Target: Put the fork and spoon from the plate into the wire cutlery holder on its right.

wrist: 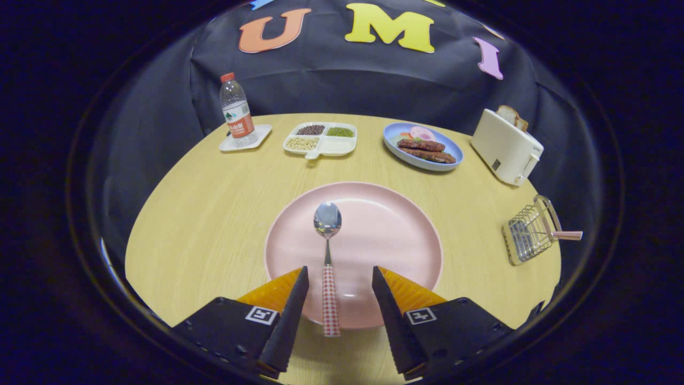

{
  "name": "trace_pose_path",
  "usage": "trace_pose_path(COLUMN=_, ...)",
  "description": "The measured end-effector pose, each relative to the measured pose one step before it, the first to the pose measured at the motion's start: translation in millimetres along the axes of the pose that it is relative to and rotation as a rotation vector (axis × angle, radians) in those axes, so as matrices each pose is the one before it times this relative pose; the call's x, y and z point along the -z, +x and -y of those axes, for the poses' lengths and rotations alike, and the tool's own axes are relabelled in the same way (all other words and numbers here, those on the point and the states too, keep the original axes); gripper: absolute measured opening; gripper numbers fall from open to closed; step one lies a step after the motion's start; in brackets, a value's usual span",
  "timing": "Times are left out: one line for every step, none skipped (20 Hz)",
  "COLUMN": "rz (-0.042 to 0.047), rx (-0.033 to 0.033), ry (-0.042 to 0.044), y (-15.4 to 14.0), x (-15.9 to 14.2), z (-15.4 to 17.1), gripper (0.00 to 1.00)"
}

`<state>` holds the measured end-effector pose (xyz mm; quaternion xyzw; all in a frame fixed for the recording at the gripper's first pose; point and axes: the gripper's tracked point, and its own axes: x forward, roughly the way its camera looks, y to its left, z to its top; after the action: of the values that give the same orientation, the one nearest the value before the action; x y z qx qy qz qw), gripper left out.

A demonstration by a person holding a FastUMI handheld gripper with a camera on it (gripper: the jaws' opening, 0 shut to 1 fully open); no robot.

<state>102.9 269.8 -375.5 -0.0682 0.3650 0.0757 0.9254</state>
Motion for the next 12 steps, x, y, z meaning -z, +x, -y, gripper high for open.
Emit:
trace_pose_path(rz=0.00101, rx=-0.00411, ry=-0.00056, y=5.20, x=-1.33, z=-1.53, gripper=0.66)
trace_pose_path(rz=0.00954, rx=0.00886, ry=-0.00897, y=3.16, x=-3.28, z=1.71, gripper=0.61)
trace_pose_path(rz=0.01162, rx=-0.00664, ry=-0.00736, y=2.74, x=-1.85, z=-2.89, gripper=0.52)
trace_pose_path(rz=0.00092, rx=-0.01085, ry=-0.00604, y=3.48, x=-0.97, z=-3.32, gripper=0.45)
trace_pose_path(rz=-0.00729, rx=-0.00939, ry=-0.00291, y=3.43, x=0.99, z=-2.83, gripper=0.45)
trace_pose_path(rz=-0.00817, rx=0.01445, ry=-0.00483, y=2.83, x=0.38, z=1.24, gripper=0.45)
trace_pose_path(rz=-0.00042, rx=0.02173, ry=0.00536, y=1.14, x=1.39, z=5.62, gripper=0.40)
trace_pose_path(rz=-0.00927, rx=0.00144, ry=0.01090, y=0.78, x=1.63, z=-2.38, gripper=0.19)
trace_pose_path(rz=-0.00983, rx=0.01317, ry=0.00866, y=1.85, x=4.08, z=2.08, gripper=0.15)
trace_pose_path(rz=0.00372, rx=-0.00690, ry=0.00226, y=-3.65, x=0.12, z=-3.13, gripper=0.10)
trace_pose_path(rz=-0.00225, rx=-0.00027, ry=-0.01300, y=2.43, x=-1.40, z=-1.17, gripper=0.08)
trace_pose_path(rz=-0.01099, rx=0.01112, ry=-0.01515, y=0.05, x=0.04, z=0.97, gripper=0.07)
